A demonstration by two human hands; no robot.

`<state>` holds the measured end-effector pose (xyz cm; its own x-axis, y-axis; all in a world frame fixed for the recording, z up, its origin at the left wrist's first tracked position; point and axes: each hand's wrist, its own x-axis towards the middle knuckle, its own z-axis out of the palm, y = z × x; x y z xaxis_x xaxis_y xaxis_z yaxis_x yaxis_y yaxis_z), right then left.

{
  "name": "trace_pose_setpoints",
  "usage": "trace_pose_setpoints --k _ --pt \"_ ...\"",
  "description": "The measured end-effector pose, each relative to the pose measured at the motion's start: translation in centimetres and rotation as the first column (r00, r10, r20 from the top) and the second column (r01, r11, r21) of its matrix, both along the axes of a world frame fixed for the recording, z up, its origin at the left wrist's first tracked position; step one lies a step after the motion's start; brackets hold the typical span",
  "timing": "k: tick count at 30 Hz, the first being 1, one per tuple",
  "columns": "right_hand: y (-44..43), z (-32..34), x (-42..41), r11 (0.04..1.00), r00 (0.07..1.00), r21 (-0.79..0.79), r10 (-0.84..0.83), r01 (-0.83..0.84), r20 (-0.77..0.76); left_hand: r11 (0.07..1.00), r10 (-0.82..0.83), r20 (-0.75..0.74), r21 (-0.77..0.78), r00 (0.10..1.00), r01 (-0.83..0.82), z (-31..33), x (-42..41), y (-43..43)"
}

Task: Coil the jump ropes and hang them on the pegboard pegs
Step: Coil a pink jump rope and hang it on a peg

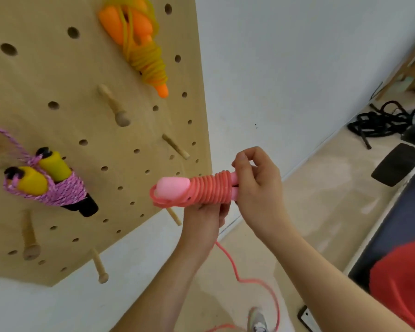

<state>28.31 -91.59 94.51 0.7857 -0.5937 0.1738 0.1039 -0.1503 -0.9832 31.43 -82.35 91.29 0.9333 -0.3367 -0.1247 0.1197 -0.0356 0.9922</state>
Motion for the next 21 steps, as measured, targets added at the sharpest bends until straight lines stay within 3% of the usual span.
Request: trace_pose_setpoints --k 4,8,12,14,17,19,21 --pt "-3.9 -0.1 1.0 0.996 0.999 -0.093 -0.014 0.018 0.041 0.994 0.091 -0.087 -0.059 0.992 -0.097 0.7 0.4 -4.7" --pt "-7.0 0.0 2.3 0.938 0.991 -0.329 -0.082 0.113 0.107 0.993 0.072 -0.048 -0.095 0.996 -0.076 1.2 -0.3 -7.8" --pt "-10.3 -0.1 5.1 0.808 0.957 -0.516 -0.203 0.283 0.206 0.948 -0.068 0.198 0.318 0.978 0.001 1.8 -1.4 -9.2" --pt "-11.7 -0.5 6.1 0.734 0.954 -0.610 -0.221 0.300 0.202 0.808 -0.195 0.426 0.581 0.883 -0.102 2.5 -0.9 -9.2" --pt "-13.0 -1.1 6.7 0.632 0.979 -0.749 -0.155 0.201 0.132 0.597 -0.445 0.678 0.712 0.586 -0.370 4.1 1.7 -8.4" --pt "-14.0 -1.2 7.1 0.565 0.995 -0.820 -0.070 0.096 0.069 0.591 -0.560 0.708 0.706 0.430 -0.391 4.3 4.0 -7.9" --pt "-14.8 -1.1 7.4 0.500 0.999 -0.866 0.049 -0.013 0.013 0.626 -0.606 0.724 0.689 0.329 -0.365 5.0 5.8 -7.4"
